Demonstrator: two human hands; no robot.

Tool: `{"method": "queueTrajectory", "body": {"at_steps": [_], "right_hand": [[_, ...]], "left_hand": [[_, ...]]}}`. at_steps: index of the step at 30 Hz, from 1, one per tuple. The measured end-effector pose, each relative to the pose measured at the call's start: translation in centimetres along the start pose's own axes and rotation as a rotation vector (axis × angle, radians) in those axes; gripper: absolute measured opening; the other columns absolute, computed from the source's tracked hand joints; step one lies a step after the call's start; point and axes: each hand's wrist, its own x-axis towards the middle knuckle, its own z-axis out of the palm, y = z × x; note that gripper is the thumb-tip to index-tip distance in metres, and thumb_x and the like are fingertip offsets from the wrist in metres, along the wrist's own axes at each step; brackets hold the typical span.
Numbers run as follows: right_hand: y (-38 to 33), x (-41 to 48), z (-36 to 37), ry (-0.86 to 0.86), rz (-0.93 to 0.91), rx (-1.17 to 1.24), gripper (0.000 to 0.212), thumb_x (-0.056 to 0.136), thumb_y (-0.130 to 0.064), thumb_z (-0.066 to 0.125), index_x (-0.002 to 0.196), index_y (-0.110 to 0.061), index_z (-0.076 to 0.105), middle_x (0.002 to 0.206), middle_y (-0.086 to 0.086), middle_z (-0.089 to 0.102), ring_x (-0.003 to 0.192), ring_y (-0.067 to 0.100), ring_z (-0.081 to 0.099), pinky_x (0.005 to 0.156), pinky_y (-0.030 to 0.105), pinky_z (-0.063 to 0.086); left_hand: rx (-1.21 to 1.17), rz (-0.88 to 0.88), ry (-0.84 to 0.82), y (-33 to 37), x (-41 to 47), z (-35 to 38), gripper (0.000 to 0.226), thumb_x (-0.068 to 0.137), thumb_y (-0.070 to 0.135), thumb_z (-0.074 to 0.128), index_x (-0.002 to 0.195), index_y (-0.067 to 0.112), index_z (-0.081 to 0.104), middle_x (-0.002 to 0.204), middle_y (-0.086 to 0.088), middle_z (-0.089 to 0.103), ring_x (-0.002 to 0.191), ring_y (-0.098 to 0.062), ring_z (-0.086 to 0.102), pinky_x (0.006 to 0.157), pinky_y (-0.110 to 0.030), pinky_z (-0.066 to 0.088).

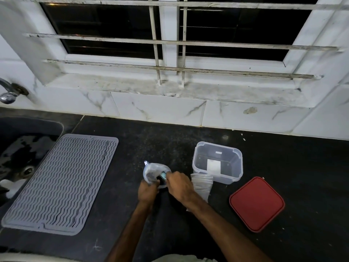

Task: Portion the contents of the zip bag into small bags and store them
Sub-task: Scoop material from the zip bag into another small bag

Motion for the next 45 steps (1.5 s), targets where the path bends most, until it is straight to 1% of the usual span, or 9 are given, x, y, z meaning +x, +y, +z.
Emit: {"method": "queueTrajectory", "body": {"at_steps": [4, 7, 10, 14, 16, 23, 31, 38, 45], "right_hand": [[-0.1, 0.0, 0.8, 0.006, 0.021, 0.036, 0.029, 0.101, -0.020, 0.047, 0.126, -0.009, 0.056, 0.115, 0.015, 0.065, 0.105, 0.032, 0.064, 0.086, 0.040, 0.050], [0.0, 0.1, 1.5, 0.039, 0.097, 0.211, 0.022, 0.096, -0.022, 0.052, 0.108, -0.010, 0.066, 0.106, 0.015, 0.069, 0.098, 0.033, 0.066, 0.083, 0.041, 0.052], [0.3, 0.2, 2.0, 0.065, 0.185, 0.372, 0.018, 0.089, -0.024, 0.059, 0.094, -0.011, 0.070, 0.096, 0.011, 0.071, 0.090, 0.029, 0.067, 0.078, 0.039, 0.055], [0.7, 0.4, 2.5, 0.078, 0.275, 0.522, 0.013, 0.084, -0.023, 0.064, 0.081, -0.013, 0.071, 0.084, 0.008, 0.073, 0.080, 0.025, 0.069, 0.074, 0.038, 0.057], [0.8, 0.6, 3.0, 0.072, 0.314, 0.555, 0.014, 0.085, -0.024, 0.064, 0.079, -0.013, 0.071, 0.078, 0.006, 0.073, 0.075, 0.023, 0.070, 0.073, 0.039, 0.059], [0.2, 1.3, 4.6, 0.066, 0.370, 0.543, 0.022, 0.084, -0.030, 0.058, 0.089, -0.014, 0.072, 0.079, 0.008, 0.074, 0.074, 0.026, 0.072, 0.071, 0.040, 0.061], [0.1, 1.6, 4.9, 0.044, 0.436, 0.568, 0.019, 0.085, -0.030, 0.061, 0.091, -0.016, 0.072, 0.081, 0.007, 0.073, 0.073, 0.026, 0.073, 0.069, 0.041, 0.062], [0.0, 1.5, 4.9, 0.045, 0.429, 0.552, 0.020, 0.085, -0.028, 0.060, 0.087, -0.013, 0.073, 0.078, 0.007, 0.074, 0.072, 0.025, 0.073, 0.070, 0.040, 0.062], [-0.1, 1.2, 4.8, 0.037, 0.415, 0.550, 0.016, 0.085, -0.028, 0.065, 0.087, -0.014, 0.072, 0.083, 0.007, 0.074, 0.076, 0.024, 0.072, 0.072, 0.040, 0.061]], "left_hand": [[-0.006, 0.041, 0.012, -0.9, 0.5, -0.4, 0.010, 0.076, 0.014, 0.069, 0.085, 0.018, 0.073, 0.084, -0.010, 0.075, 0.085, -0.031, 0.072, 0.082, -0.057, 0.057], [-0.033, 0.068, 0.040, -1.2, 0.8, -0.5, 0.022, 0.066, 0.019, 0.065, 0.086, 0.013, 0.072, 0.086, -0.015, 0.075, 0.086, -0.035, 0.072, 0.080, -0.060, 0.056], [-0.052, 0.065, 0.028, -1.3, 1.1, -0.6, 0.039, 0.063, 0.027, 0.077, 0.094, 0.006, 0.070, 0.089, -0.018, 0.074, 0.087, -0.037, 0.072, 0.080, -0.058, 0.057], [0.011, 0.081, -0.009, -0.3, 0.8, -0.5, 0.031, 0.079, 0.030, 0.080, 0.095, 0.006, 0.069, 0.088, -0.016, 0.074, 0.087, -0.038, 0.071, 0.074, -0.050, 0.057], [0.003, 0.064, -0.028, 0.2, 0.5, -0.3, 0.015, 0.093, 0.022, 0.065, 0.093, 0.007, 0.067, 0.089, -0.016, 0.073, 0.086, -0.034, 0.070, 0.068, -0.041, 0.055], [-0.075, 0.034, -0.042, 0.2, 0.8, -0.2, 0.027, 0.103, 0.021, 0.046, 0.097, 0.005, 0.066, 0.094, -0.018, 0.072, 0.083, -0.027, 0.070, 0.069, -0.034, 0.059], [-0.093, 0.060, -0.019, -0.1, 1.1, -0.4, 0.021, 0.099, 0.020, 0.055, 0.102, 0.003, 0.066, 0.096, -0.019, 0.073, 0.093, -0.036, 0.071, 0.087, -0.056, 0.056], [-0.062, 0.145, 0.120, 0.0, 0.9, -0.8, 0.029, 0.084, 0.018, 0.076, 0.108, 0.007, 0.063, 0.100, -0.010, 0.072, 0.092, -0.024, 0.071, 0.083, -0.045, 0.059], [-0.216, 0.084, 0.117, 0.5, 0.6, -0.2, 0.012, 0.089, 0.006, 0.067, 0.099, -0.001, 0.069, 0.091, -0.018, 0.073, 0.084, -0.030, 0.070, 0.076, -0.043, 0.059]]}}
